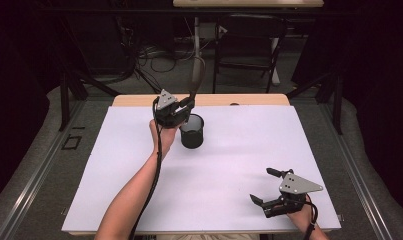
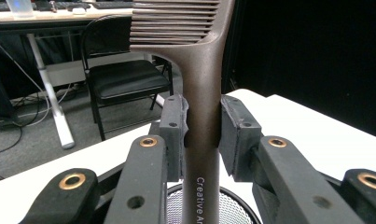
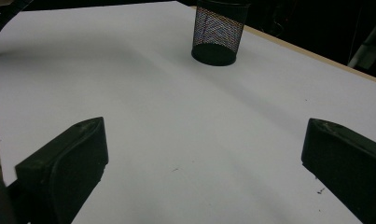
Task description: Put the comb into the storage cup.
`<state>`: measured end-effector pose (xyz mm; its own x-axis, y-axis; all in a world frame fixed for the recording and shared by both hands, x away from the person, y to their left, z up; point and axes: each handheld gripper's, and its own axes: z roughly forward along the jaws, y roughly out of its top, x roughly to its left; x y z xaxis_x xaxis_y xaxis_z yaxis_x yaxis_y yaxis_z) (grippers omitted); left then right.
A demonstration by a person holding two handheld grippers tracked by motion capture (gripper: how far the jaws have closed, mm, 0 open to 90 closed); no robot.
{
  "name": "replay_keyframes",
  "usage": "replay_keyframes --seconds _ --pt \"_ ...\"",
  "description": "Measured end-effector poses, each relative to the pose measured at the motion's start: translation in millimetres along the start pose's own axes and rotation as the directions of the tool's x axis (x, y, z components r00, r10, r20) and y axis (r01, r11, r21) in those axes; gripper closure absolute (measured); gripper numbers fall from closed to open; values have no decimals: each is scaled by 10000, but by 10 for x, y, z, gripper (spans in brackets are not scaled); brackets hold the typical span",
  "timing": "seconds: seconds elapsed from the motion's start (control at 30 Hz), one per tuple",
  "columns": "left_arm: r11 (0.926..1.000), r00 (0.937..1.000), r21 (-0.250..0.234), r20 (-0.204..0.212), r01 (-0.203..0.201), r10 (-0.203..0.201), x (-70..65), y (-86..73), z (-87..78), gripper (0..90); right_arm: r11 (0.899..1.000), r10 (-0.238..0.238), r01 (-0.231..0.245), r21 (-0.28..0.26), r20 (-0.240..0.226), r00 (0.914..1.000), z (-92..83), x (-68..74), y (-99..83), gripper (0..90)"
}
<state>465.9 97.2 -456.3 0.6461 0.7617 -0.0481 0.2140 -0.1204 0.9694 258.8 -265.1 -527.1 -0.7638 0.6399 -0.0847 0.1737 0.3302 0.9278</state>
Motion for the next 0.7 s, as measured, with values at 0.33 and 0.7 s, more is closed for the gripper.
replay_keyframes --seconds 0.33,0.7 --pt "9995 9997 -162 -6 255 -255 45 -75 5 724 10000 30 -30 -8 26 10000 -4 -12 -3 1" --pt "9997 9998 -176 95 169 -167 51 -90 21 724 10000 44 -44 2 19 10000 -8 1 1 1"
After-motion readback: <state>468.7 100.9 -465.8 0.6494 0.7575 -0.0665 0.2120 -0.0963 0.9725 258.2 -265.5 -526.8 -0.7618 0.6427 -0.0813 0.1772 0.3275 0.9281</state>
